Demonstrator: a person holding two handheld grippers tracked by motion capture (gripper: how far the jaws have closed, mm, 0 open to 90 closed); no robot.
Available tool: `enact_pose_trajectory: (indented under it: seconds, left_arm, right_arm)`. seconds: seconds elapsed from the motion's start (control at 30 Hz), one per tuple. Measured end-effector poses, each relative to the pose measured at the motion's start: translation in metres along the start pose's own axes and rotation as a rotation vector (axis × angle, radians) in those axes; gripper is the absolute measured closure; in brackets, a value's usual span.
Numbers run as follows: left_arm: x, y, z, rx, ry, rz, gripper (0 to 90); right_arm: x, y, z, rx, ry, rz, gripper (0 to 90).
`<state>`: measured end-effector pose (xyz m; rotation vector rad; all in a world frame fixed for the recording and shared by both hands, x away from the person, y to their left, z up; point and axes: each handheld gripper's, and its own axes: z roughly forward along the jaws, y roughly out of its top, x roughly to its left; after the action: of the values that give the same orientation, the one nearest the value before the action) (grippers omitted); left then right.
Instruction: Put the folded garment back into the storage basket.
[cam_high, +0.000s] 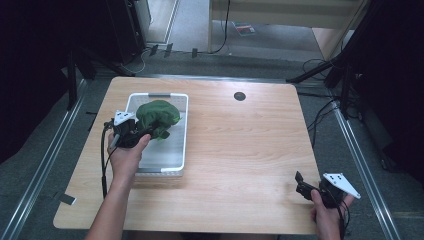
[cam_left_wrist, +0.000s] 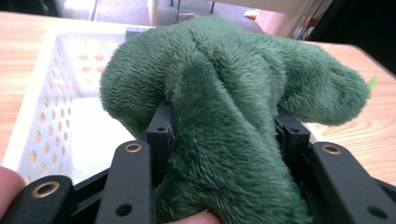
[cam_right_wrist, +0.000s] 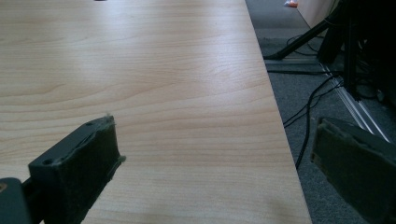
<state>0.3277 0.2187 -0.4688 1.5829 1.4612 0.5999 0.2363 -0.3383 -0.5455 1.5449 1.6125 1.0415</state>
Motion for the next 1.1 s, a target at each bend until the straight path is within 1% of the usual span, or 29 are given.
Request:
enact_pose_trajectory:
  seconds: [0.03, 0.07, 0.13, 0.2, 0.3, 0.37, 0.4, 0.47, 0.53, 0.57, 0.6, 0.63, 0.7, 0.73, 0.77, 0.83, 0.93, 1.0, 1.03, 1.1]
  left_arm:
    - [-0.001, 0.000, 0.003, 0.017, -0.007, 0.003, 52.0]
    - [-0.001, 0.001, 0.004, 0.031, -0.008, 0.018, 51.6]
    - [-0.003, 0.001, 0.009, 0.053, 0.011, 0.052, 50.5]
    - [-0.004, 0.001, 0.011, 0.067, 0.025, 0.058, 49.8]
    - [-0.003, 0.001, 0.013, 0.088, 0.034, 0.047, 47.8]
    - [-0.004, 0.002, 0.015, 0.107, 0.051, 0.057, 45.5]
    - [-0.004, 0.002, 0.016, 0.119, 0.062, 0.060, 43.6]
    - [-0.004, 0.002, 0.017, 0.131, 0.095, 0.049, 37.1]
    - [-0.004, 0.003, 0.016, 0.130, 0.110, 0.028, 27.2]
    - [-0.004, 0.004, 0.015, 0.134, 0.118, 0.026, 21.2]
    - [-0.003, 0.004, 0.014, 0.131, 0.122, 0.016, 17.2]
    - [-0.002, 0.004, 0.013, 0.123, 0.119, 0.009, 15.1]
    - [0.001, 0.005, 0.009, 0.103, 0.114, -0.013, 14.3]
    - [0.002, 0.005, 0.007, 0.094, 0.112, -0.018, 14.3]
    - [0.002, 0.005, 0.005, 0.076, 0.113, -0.023, 14.3]
    - [0.003, 0.006, -0.001, 0.051, 0.105, -0.021, 14.3]
    - [0.005, 0.007, -0.011, 0.009, 0.076, -0.019, 14.2]
    - [0.008, 0.007, -0.019, -0.019, 0.052, -0.028, 13.7]
    - [0.009, 0.007, -0.023, -0.033, 0.039, -0.027, 12.8]
    - [0.013, 0.007, -0.031, -0.058, 0.011, -0.027, 7.5]
  right_arm:
    - [0.000, 0.000, 0.000, 0.000, -0.001, 0.001, 1.1]
    - [0.000, 0.000, 0.000, 0.002, 0.000, 0.001, 1.1]
    - [-0.001, 0.000, 0.000, 0.002, 0.004, 0.000, 1.1]
    - [-0.001, 0.000, 0.000, 0.004, 0.003, 0.002, 1.1]
    - [0.000, 0.000, 0.001, 0.009, 0.001, 0.006, 1.1]
    - [-0.001, 0.000, 0.001, 0.009, -0.001, 0.007, 1.1]
    - [-0.001, 0.000, 0.001, 0.009, -0.002, 0.008, 1.1]
    - [-0.001, 0.000, 0.001, 0.008, -0.004, 0.006, 1.1]
    - [-0.001, 0.000, 0.001, 0.008, -0.004, 0.006, 1.1]
    - [0.000, 0.000, 0.001, 0.011, -0.006, 0.010, 1.1]
    - [-0.001, 0.000, 0.001, 0.011, -0.007, 0.013, 1.1]
    - [-0.001, 0.000, 0.001, 0.011, -0.007, 0.011, 1.1]
    - [-0.001, 0.000, 0.001, 0.012, -0.006, 0.011, 1.1]
    - [-0.001, 0.000, 0.001, 0.012, -0.007, 0.011, 1.1]
    - [-0.001, 0.000, 0.001, 0.011, -0.006, 0.009, 1.1]
    - [-0.001, 0.001, 0.001, 0.012, -0.006, 0.011, 1.1]
    - [-0.001, 0.000, 0.001, 0.012, -0.007, 0.010, 1.1]
    - [-0.001, 0.000, 0.001, 0.012, -0.006, 0.007, 1.1]
    - [0.000, 0.001, 0.001, 0.012, -0.007, 0.005, 1.1]
    - [-0.001, 0.001, 0.002, 0.014, -0.009, 0.005, 1.1]
